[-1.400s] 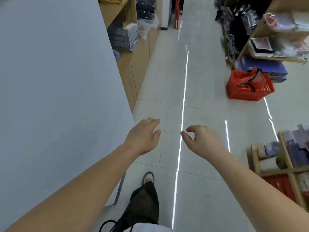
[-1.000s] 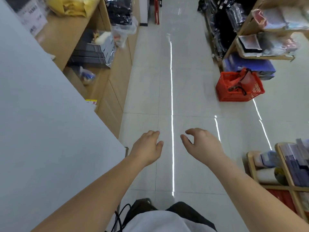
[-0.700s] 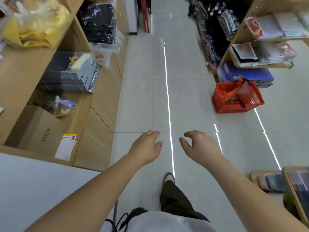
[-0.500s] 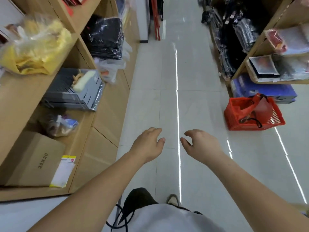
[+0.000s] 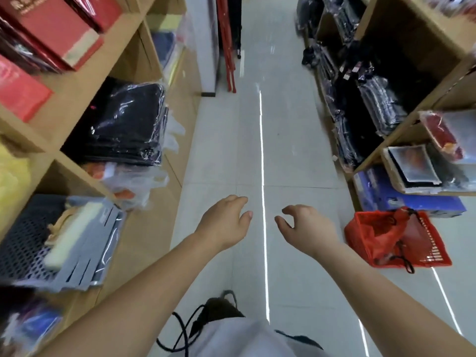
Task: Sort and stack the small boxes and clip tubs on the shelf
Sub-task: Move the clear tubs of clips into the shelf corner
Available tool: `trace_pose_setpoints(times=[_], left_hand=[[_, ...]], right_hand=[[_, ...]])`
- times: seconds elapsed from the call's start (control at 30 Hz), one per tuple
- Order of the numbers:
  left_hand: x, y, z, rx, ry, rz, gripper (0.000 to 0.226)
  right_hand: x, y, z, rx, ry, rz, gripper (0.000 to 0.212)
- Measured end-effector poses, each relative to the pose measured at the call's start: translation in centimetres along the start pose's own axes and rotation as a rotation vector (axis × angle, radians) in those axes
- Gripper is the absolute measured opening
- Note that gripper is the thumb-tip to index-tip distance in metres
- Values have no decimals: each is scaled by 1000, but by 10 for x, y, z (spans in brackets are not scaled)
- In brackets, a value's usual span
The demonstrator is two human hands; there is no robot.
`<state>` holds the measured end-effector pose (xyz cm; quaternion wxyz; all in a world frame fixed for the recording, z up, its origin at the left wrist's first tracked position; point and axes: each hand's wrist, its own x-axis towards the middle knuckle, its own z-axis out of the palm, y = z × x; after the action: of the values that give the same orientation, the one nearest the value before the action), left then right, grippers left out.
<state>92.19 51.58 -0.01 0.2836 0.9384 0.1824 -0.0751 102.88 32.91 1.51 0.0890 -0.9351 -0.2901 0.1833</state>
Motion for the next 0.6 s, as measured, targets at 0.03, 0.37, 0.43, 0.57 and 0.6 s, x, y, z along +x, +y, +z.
trace_pose_setpoints(times=[0.03,0.37,0.43,0.57,0.6], left_hand=[[27,5,-8,5,-17,17,52],[296,74,-49,33,-113,149,51],[354,93,-54,45,-93,169,51],[458,132,-75,23,-74,158,53],[482,138,-83,15,-70,149,53]], right_hand=[[22,4,-12,6,8,16,45],[229,106,-110,42,100,133,48],[279,130,-133,34,126,131,47],[370,171,-185,26,136,112,45],[391,180,-199,23,136,111,45]])
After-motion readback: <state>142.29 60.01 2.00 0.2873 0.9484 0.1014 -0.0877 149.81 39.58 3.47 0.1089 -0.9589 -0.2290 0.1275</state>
